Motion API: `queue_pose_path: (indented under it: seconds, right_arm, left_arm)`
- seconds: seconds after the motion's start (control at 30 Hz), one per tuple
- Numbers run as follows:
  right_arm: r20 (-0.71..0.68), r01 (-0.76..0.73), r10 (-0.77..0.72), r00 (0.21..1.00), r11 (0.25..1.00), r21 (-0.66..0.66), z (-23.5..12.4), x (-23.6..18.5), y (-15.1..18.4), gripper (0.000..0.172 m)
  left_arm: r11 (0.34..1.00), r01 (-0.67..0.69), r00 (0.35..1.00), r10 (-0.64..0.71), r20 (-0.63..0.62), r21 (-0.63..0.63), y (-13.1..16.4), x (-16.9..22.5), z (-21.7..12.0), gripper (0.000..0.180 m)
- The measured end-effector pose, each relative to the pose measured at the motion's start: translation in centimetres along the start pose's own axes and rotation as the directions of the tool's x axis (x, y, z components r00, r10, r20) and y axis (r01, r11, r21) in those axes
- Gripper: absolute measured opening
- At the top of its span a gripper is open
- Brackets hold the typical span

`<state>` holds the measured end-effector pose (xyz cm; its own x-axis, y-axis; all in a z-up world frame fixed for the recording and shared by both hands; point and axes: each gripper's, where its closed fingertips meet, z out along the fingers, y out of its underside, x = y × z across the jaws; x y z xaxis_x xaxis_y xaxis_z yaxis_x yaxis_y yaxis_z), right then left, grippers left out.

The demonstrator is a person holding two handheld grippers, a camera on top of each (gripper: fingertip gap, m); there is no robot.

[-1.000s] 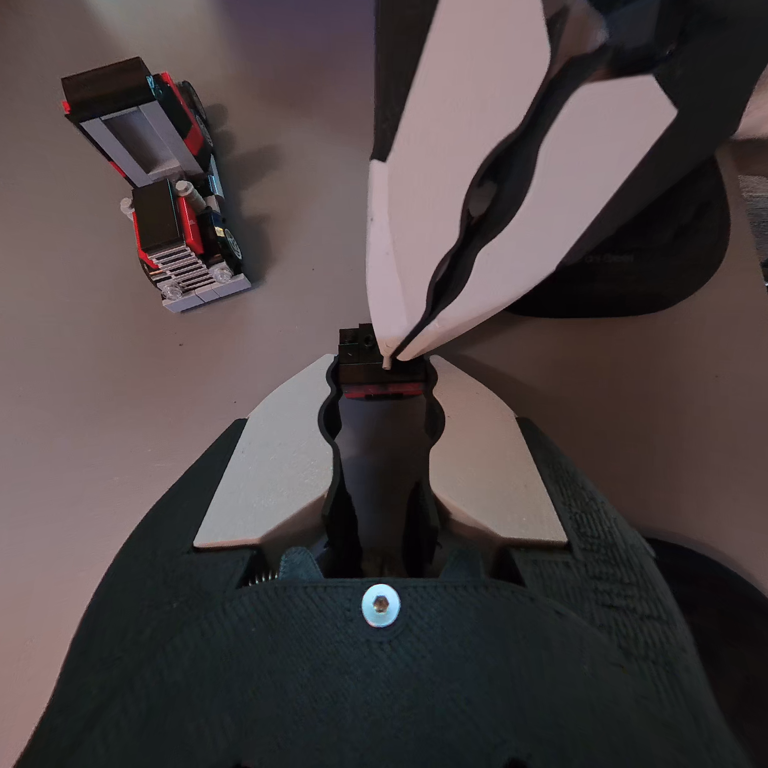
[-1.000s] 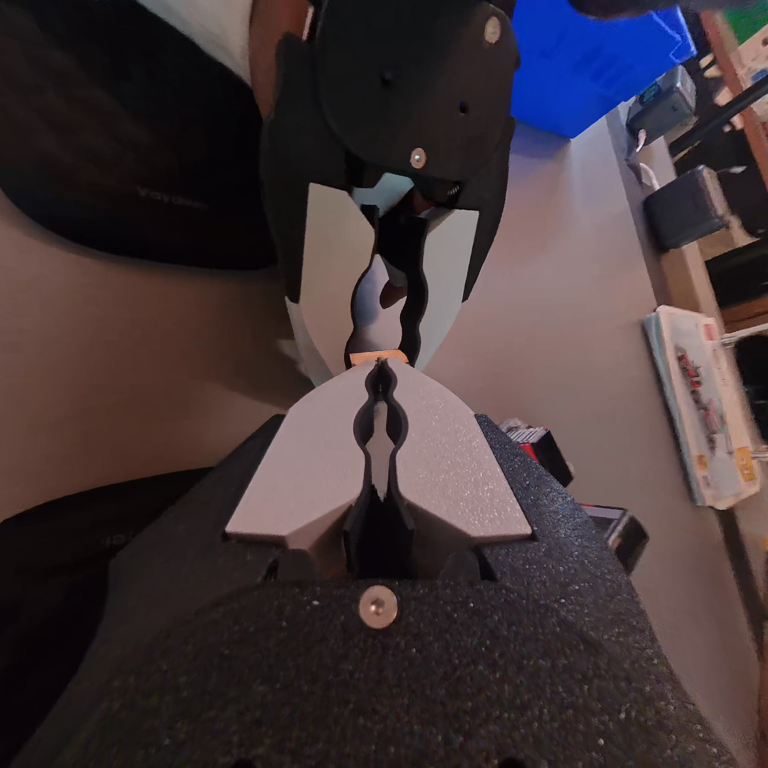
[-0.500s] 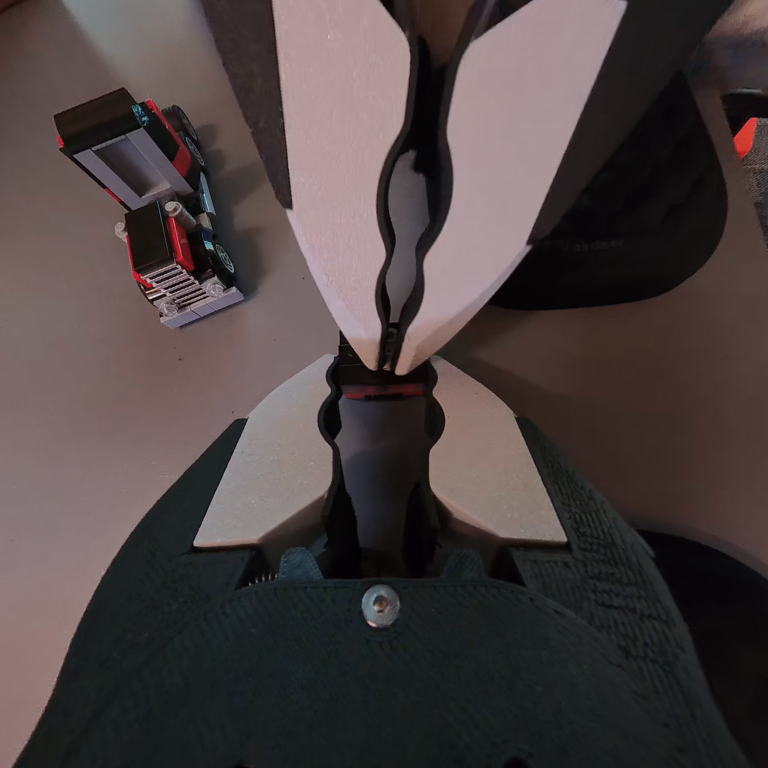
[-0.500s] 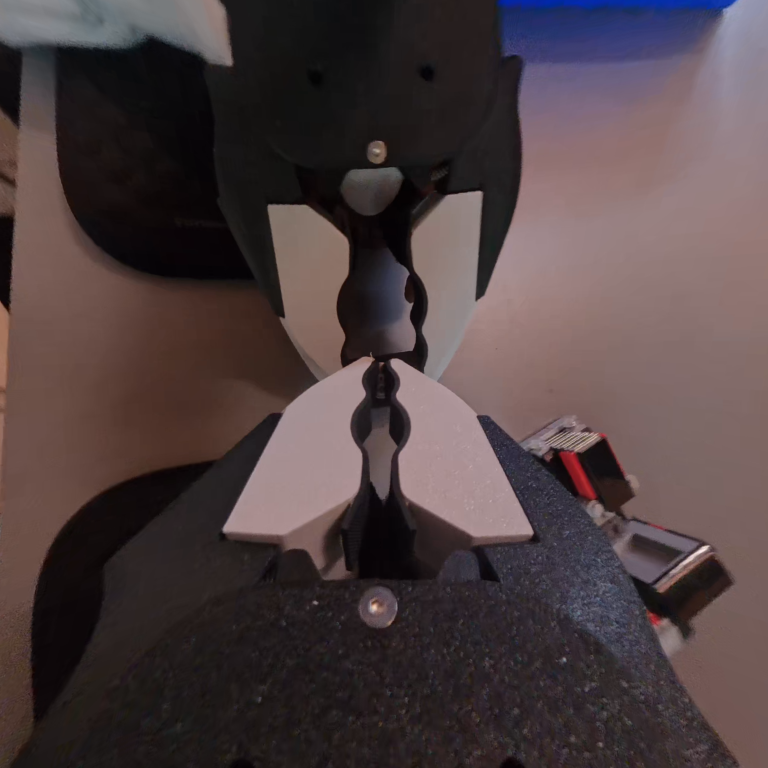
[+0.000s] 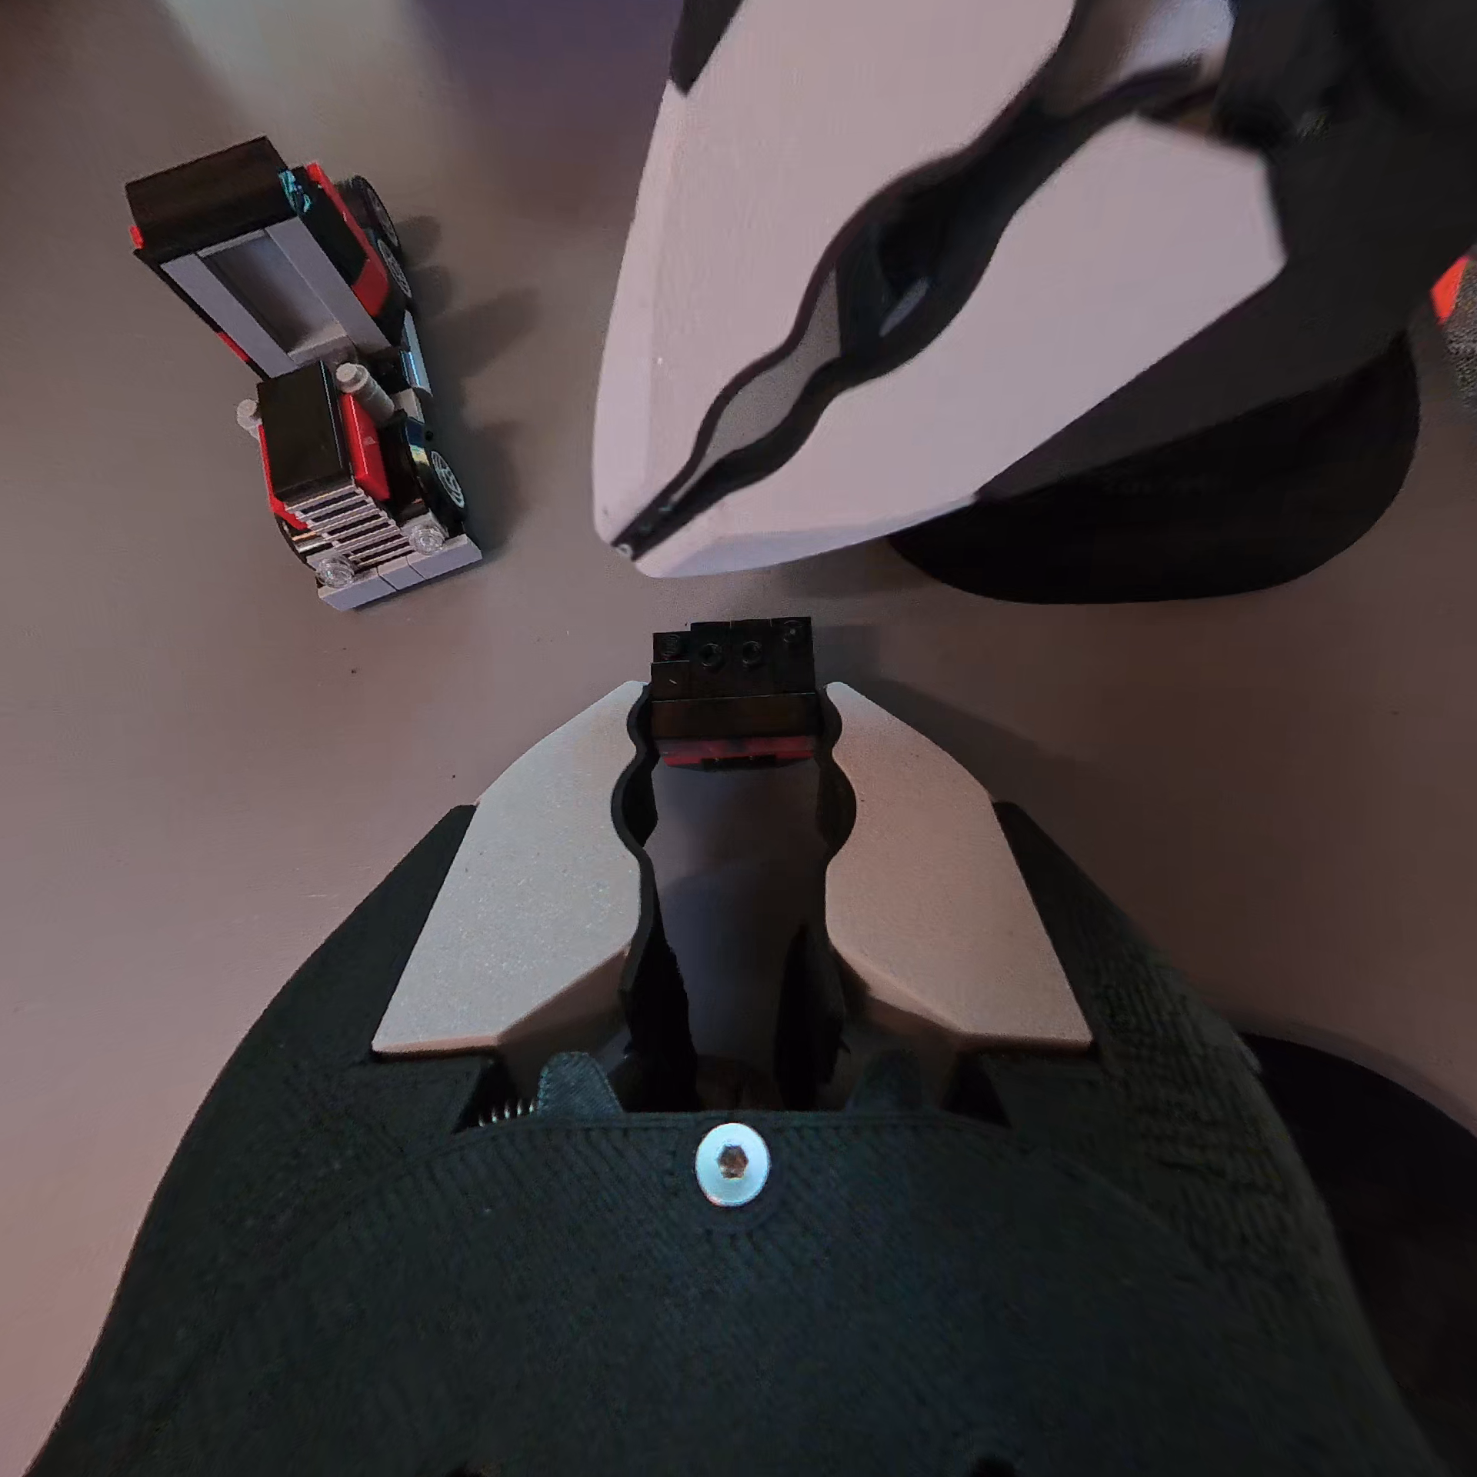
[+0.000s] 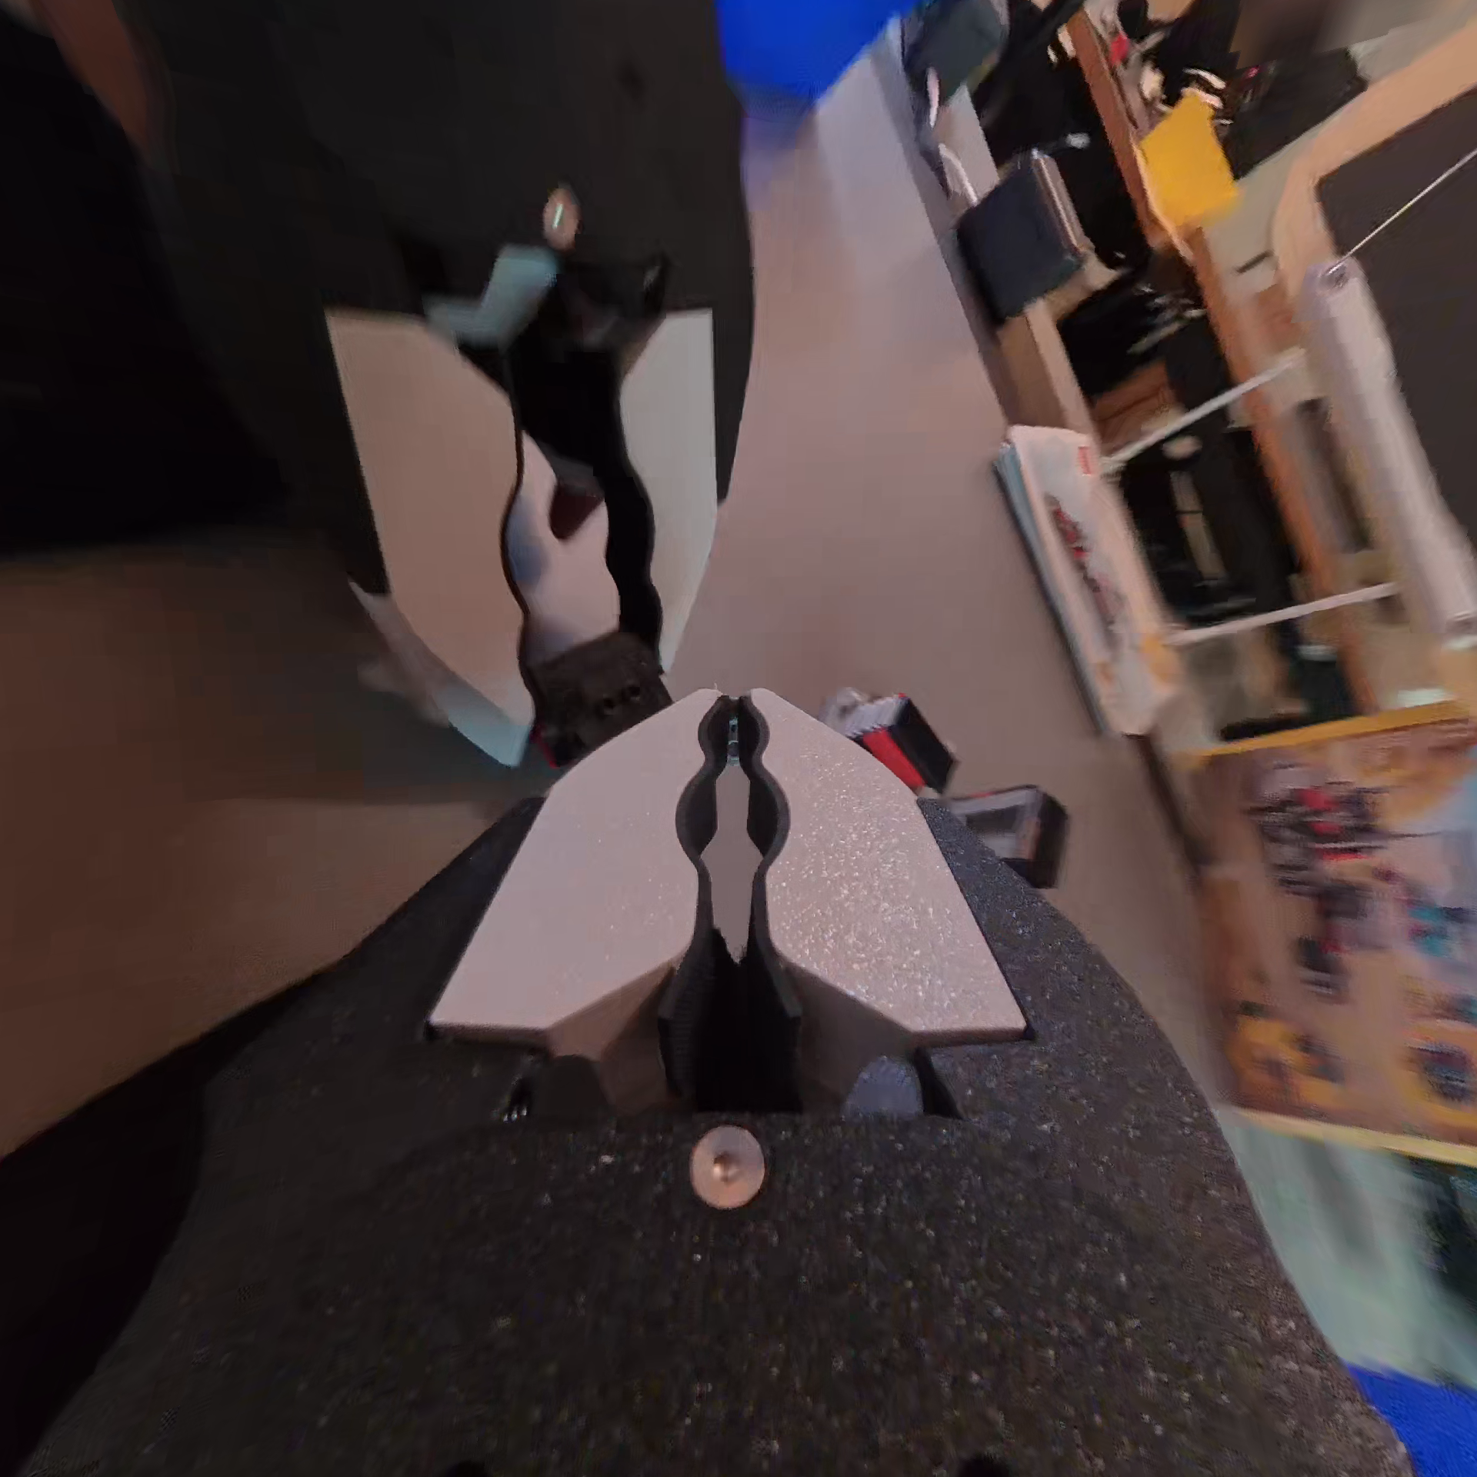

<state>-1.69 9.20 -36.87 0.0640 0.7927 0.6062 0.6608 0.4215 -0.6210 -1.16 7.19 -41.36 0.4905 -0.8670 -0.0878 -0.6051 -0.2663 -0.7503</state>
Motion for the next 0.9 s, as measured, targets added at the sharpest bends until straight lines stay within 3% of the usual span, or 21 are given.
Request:
queue_pose_path:
  seconds: [0.13,0.2,0.23,0.27,0.37,0.43,0.53,0.7,0.8,0.9]
  right_arm:
    - [0.17,-0.296,0.273,0.947,0.946,0.131,-1.2,0.5,-0.2,0.002]
    - [0.273,-0.441,0.384,0.882,0.878,0.187,-1.7,1.0,-0.6,0.002]
    - [0.319,-0.502,0.425,0.847,0.837,0.218,-1.9,1.5,-0.8,0.002]
    - [0.357,-0.555,0.459,0.814,0.796,0.243,-2.1,2.1,-1.0,0.002]
    - [0.447,-0.651,0.501,0.741,0.699,0.297,-2.8,3.2,-1.5,0.002]
    - [0.476,-0.679,0.509,0.717,0.664,0.313,-3.1,3.5,-1.6,0.002]
    - [0.499,-0.687,0.499,0.708,0.65,0.325,-3.5,3.3,-1.7,0.002]
    - [0.51,-0.672,0.475,0.717,0.665,0.326,-3.5,2.8,-1.7,0.002]
    - [0.52,-0.672,0.467,0.715,0.666,0.325,-3.6,2.6,-1.8,0.002]
    - [0.527,-0.678,0.47,0.709,0.661,0.322,-3.6,2.6,-1.8,0.002]
  left_arm:
    - [1.0,0.007,1.0,-0.007,-0.004,0.001,0.0,-0.1,0.0,0.037]
    - [1.0,0.006,1.0,-0.006,-0.002,0.001,0.1,-0.1,-0.1,0.038]
    - [1.0,0.013,1.0,-0.013,-0.002,0.007,0.1,-0.2,-0.3,0.048]
    - [0.999,0.033,0.999,-0.032,-0.01,0.024,0.0,-0.3,-0.7,0.062]
    - [0.977,0.123,0.991,-0.113,-0.068,0.173,-1.5,-0.6,-2.9,0.062]
    - [0.96,0.169,0.985,-0.16,-0.057,0.225,-1.7,-1.6,-4.3,0.043]
    - [0.965,0.193,0.968,-0.217,0.124,0.18,0.1,-4.8,-4.4,0.025]
    - [0.988,0.154,0.988,-0.154,0.006,0.024,1.8,-2.3,-3.0,0.021]
    - [0.995,0.092,0.982,-0.085,0.171,-0.031,2.5,-4.2,-3.1,0.03]
    - [0.99,0.138,0.932,-0.144,0.332,0.042,2.4,-7.2,-4.9,0.031]
